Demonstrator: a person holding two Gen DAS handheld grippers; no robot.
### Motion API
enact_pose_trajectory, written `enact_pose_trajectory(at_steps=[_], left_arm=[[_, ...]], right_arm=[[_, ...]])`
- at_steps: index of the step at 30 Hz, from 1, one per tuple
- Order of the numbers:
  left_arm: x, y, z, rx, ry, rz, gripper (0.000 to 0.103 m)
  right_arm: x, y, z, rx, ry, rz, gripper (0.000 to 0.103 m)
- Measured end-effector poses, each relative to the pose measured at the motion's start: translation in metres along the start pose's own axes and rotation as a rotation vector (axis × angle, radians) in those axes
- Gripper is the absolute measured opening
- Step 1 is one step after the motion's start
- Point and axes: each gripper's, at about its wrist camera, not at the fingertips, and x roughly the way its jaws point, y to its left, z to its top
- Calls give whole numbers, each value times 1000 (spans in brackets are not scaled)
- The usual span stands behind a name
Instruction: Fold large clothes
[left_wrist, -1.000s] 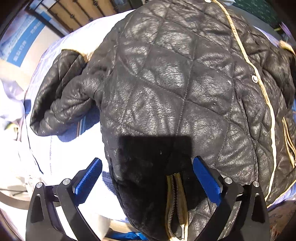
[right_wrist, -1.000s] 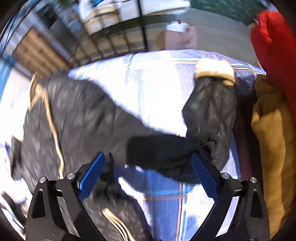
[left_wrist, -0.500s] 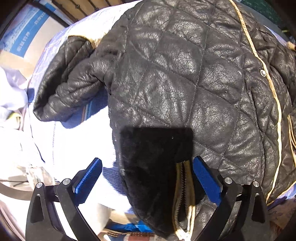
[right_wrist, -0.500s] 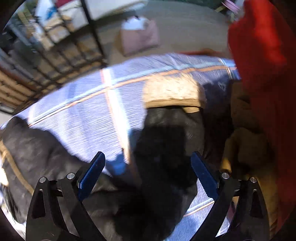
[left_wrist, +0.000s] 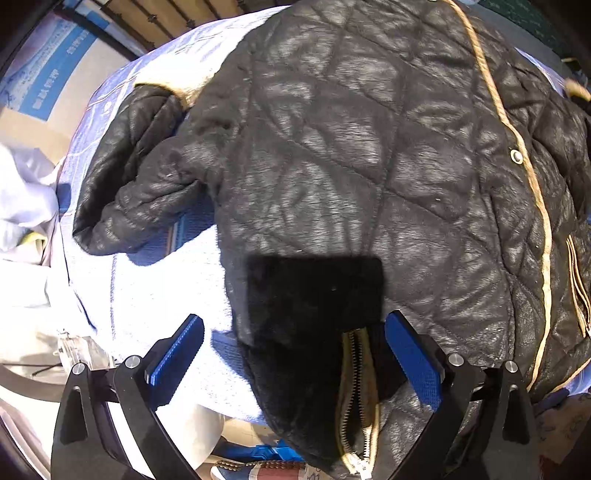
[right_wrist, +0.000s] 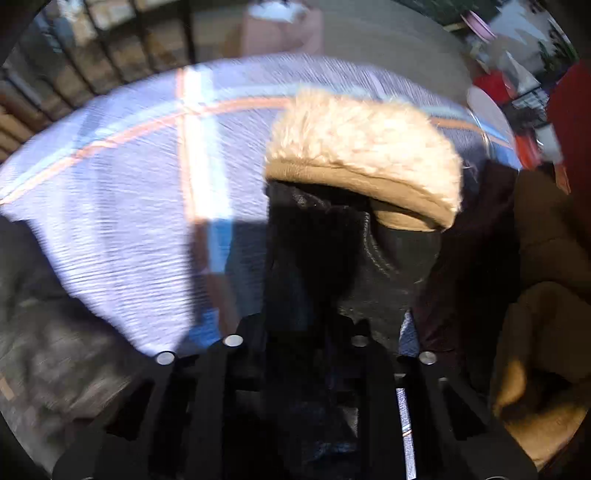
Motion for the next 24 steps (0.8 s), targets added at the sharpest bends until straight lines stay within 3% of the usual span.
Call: enact_pose_trajectory(at_steps=[4, 6, 9, 13, 16, 21, 24], left_arm=[[-6, -14, 5, 35, -20, -10, 97], [-11, -18, 10, 46, -36, -13, 97], [-18, -23, 16, 50, -67, -20, 97], [-28, -31, 21, 48, -95, -30, 97], [-28, -34, 20, 48, -97, -37, 97], [-23, -34, 7, 37, -72, -44, 97], [-15, -29, 1, 20, -49, -45, 97]], right_arm=[[-70, -2, -7, -53, -143, 123, 14], [-127, -6, -10, -66, -256, 202, 14], [-205, -17, -13, -85, -455, 238, 13], [-282, -57, -13, 4, -651, 262, 13], [-282, -89, -6, 104, -641, 285, 13], [-222, -140, -15, 339, -480, 369, 13], [-215, -137, -23, 322, -472, 362, 13]])
